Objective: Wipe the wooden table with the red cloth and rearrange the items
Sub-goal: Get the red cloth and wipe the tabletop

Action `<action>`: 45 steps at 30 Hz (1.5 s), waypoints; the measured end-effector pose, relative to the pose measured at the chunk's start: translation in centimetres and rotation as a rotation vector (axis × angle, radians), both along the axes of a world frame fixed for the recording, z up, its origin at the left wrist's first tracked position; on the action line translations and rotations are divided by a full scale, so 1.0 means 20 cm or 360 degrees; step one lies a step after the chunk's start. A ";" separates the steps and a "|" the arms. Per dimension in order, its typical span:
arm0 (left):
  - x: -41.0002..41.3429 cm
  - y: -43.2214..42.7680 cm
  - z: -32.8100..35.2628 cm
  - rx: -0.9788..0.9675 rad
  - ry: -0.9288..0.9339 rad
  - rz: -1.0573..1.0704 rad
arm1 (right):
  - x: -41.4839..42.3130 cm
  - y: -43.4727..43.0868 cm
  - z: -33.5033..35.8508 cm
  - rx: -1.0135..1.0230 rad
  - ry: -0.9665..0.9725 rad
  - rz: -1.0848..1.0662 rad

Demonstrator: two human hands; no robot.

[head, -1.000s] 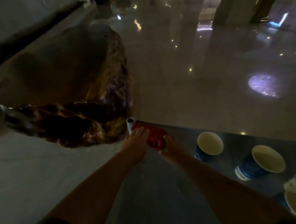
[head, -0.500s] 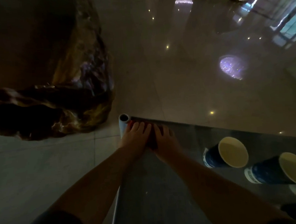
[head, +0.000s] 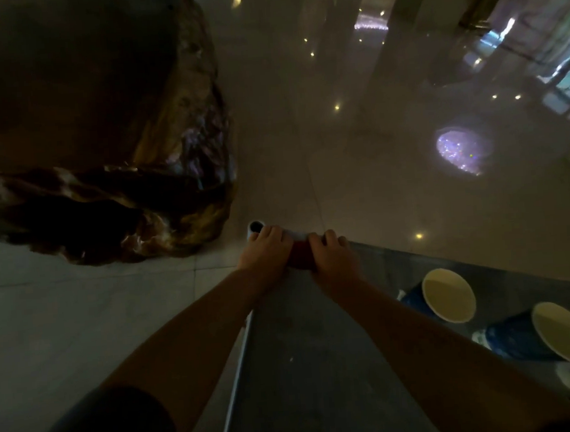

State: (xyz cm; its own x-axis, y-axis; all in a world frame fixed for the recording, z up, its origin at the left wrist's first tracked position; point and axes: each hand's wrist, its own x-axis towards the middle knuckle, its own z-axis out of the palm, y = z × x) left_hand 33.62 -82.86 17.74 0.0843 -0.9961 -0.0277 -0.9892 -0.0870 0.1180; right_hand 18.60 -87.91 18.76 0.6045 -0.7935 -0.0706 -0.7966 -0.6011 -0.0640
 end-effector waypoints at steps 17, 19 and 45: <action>-0.34 1.46 0.30 -0.0025 0.0015 0.1098 | 0.01 0.99 0.26 0.0198 -0.0275 0.1064; -0.47 1.69 0.32 -0.0023 -0.0006 0.1269 | -0.03 1.17 0.26 0.0200 -0.0270 0.1228; -2.40 4.56 0.29 -0.0104 -0.0061 0.2765 | -1.07 4.16 0.20 0.0410 -0.0193 0.2787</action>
State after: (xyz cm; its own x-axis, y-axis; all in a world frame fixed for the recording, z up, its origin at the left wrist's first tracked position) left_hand -14.35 8.36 23.49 0.9680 0.2489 0.0331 0.2418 -0.9594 0.1451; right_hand -2.76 -4.77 22.68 0.6623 0.7487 0.0279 0.7223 -0.6282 -0.2892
